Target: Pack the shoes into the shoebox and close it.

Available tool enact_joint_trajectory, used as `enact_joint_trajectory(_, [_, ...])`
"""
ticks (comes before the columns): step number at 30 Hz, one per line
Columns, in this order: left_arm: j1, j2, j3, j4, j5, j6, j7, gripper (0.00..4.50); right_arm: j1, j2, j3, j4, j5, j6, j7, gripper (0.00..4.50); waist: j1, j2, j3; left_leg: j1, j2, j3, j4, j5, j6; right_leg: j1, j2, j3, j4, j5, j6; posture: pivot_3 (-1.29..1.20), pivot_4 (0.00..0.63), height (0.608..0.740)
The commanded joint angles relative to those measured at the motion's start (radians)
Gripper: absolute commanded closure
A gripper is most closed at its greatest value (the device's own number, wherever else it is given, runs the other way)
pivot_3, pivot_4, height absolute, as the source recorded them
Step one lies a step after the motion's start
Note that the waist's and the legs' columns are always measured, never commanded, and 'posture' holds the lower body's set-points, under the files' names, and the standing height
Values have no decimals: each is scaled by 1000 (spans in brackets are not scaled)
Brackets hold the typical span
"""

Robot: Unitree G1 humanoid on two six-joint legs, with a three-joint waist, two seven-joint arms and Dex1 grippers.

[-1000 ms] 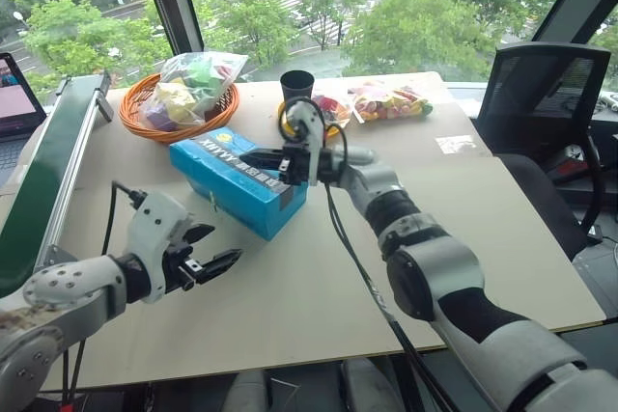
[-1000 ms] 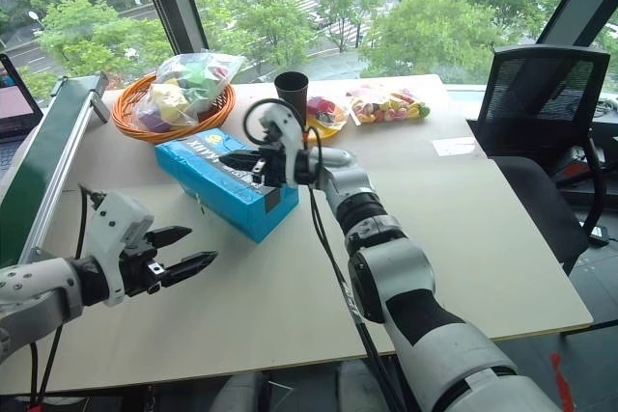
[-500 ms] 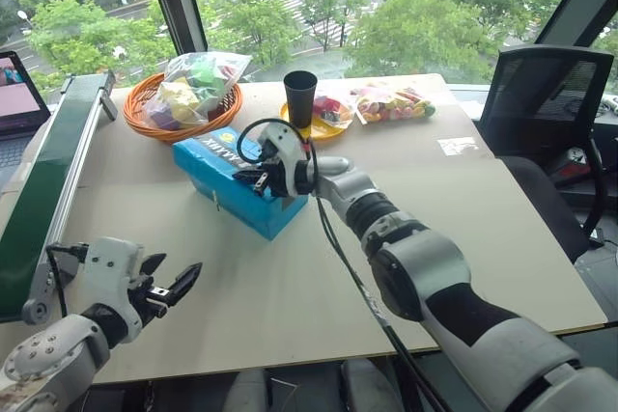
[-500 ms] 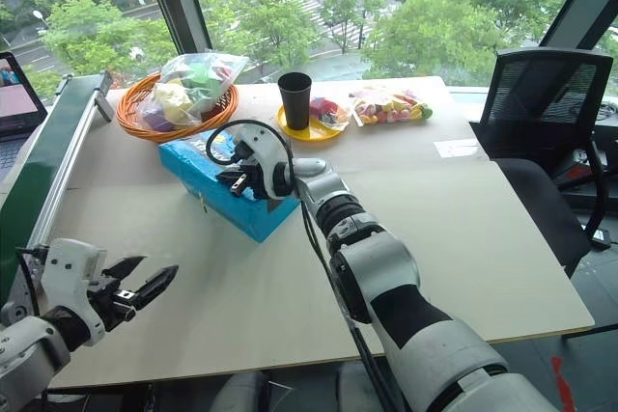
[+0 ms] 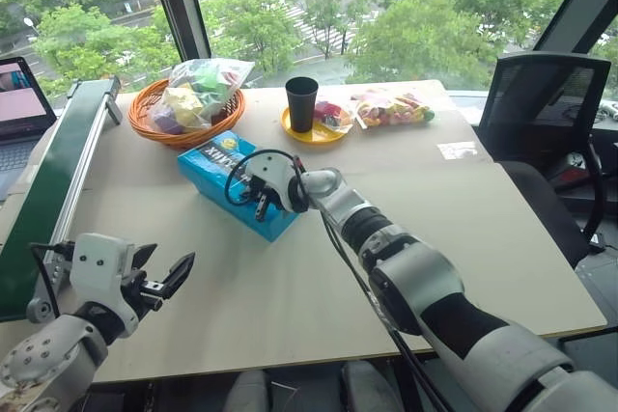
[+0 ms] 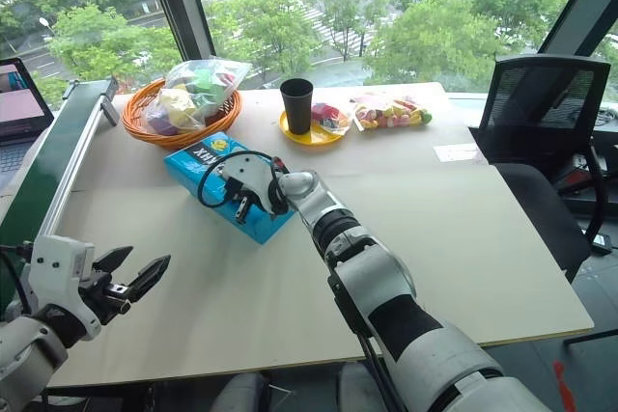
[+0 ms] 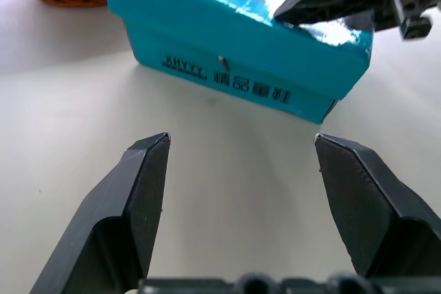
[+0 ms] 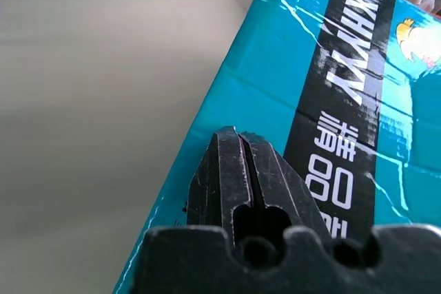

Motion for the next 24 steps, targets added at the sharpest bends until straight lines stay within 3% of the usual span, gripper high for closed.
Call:
enact_joint_trajectory(1, [-22, 16, -14, -9, -1, 2, 2, 934, 52, 60, 26, 48, -39, 2, -42, 4492, 1, 0, 0, 3, 0, 0, -1, 0, 0, 4, 0, 0, -1, -1, 0, 0, 150, 738])
enact_joint_trajectory(5, [-25, 12, -33, -6, 6, 0, 3, 934, -37, 81, -113, 28, 109, 8, 26, 4492, 1, -1, 0, 9, 0, -1, -5, 0, 0, 9, 0, -1, -4, -2, 0, 0, 150, 738])
enact_joint_trajectory(10, [-19, -3, -56, -3, 17, -9, 10, 934, -146, 80, -185, 30, 168, 35, 43, 4492, -3, 0, 0, -3, 1, -1, -7, 0, 0, -4, 0, -1, -4, -1, -1, 0, 150, 738])
enact_joint_trajectory(12, [-19, -9, -65, -5, 22, -10, 14, 934, -174, 90, -189, 36, 165, 36, 34, 4492, -5, 0, 0, -11, 1, -1, -7, 0, 0, -13, 1, 0, -1, 0, -2, 0, 150, 738])
enact_joint_trajectory(24, [22, -40, -60, -48, 22, -5, 47, 934, -199, 172, -140, 75, 80, 57, -88, 4492, -3, 0, 1, -15, 1, -1, -11, 0, 0, -17, 1, -1, -5, 0, -2, 0, 150, 738])
